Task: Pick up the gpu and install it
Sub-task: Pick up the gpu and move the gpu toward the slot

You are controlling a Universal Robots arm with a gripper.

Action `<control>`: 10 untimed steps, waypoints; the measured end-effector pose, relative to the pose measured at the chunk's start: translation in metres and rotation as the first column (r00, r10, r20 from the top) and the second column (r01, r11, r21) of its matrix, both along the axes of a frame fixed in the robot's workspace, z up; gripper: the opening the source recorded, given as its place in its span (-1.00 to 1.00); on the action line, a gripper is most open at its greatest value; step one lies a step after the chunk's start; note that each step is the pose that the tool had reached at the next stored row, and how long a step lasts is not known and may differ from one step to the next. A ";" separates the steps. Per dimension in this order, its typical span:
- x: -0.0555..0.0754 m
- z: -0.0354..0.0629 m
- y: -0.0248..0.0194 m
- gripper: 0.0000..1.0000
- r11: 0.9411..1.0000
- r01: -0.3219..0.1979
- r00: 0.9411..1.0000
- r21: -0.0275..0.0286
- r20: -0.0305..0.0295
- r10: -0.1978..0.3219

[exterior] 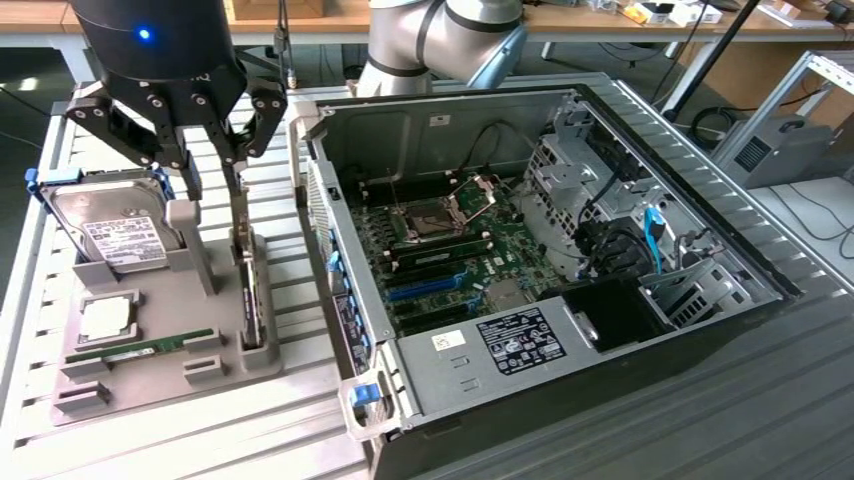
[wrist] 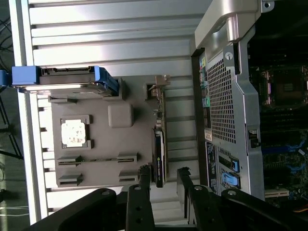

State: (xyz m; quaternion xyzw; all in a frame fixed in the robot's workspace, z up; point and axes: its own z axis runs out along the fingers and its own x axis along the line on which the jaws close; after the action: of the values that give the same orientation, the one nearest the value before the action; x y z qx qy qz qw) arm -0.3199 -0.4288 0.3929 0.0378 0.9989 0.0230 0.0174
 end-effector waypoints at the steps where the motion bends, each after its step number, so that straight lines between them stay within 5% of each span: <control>1: 0.000 0.0000 0.0000 -0.28 1.000 0.000 1.000 0.000 0.000 0.000; 10: 0.000 -0.0092 0.0000 -0.28 1.000 0.000 1.000 0.000 0.000 0.000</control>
State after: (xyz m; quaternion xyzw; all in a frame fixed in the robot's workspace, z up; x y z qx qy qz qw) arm -0.3200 -0.4287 0.3837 0.0378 0.9989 0.0230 0.0174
